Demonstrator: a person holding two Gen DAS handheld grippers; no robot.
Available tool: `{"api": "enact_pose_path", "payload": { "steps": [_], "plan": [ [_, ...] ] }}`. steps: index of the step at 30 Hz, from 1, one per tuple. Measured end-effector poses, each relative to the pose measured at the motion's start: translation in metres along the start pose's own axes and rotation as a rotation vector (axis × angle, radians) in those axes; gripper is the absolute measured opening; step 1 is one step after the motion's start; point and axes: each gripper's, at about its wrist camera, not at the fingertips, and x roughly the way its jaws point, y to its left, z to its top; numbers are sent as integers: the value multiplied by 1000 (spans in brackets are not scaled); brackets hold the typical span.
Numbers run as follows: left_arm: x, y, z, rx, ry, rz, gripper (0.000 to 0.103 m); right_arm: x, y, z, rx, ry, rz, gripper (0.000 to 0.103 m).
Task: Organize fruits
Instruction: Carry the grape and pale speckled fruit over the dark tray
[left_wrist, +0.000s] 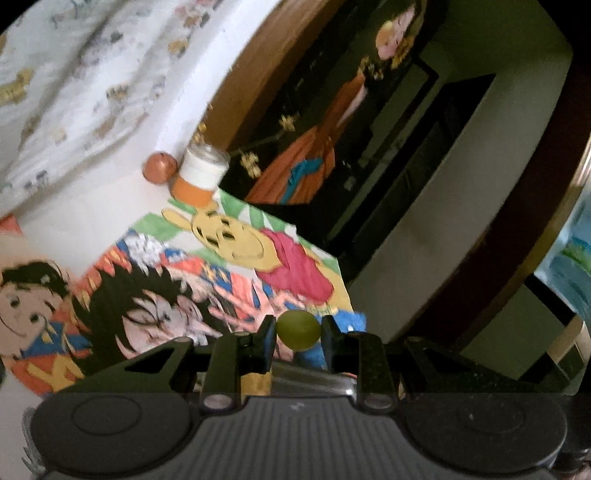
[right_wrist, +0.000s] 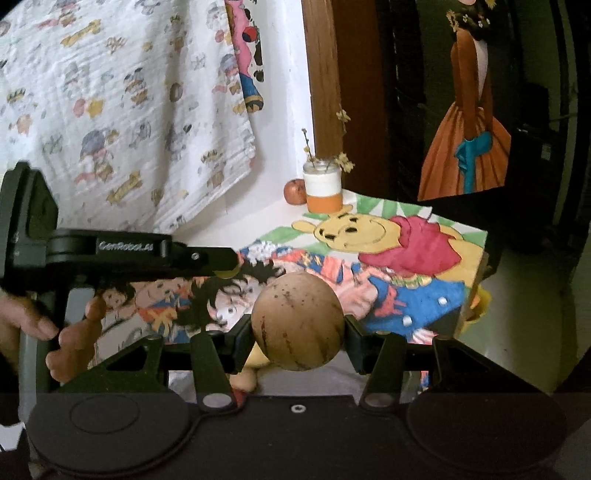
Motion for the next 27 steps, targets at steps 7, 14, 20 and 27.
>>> {"api": "enact_pose_path", "payload": {
  "steps": [7,14,20,27],
  "plan": [
    [14,-10,-21,35,78,-4,29,-8,5,-39,-26,42,-24,53],
    [28,-17,-36,89,142,-8,29,-12,9,-71,-59,67,-55,53],
    [40,-26,-47,176,196,-14,29,-11,12,-89,-58,68,-63,53],
    [54,-34,-59,264,277,-28,29,-1,17,-101,-100,76,-81,54]
  ]
}}
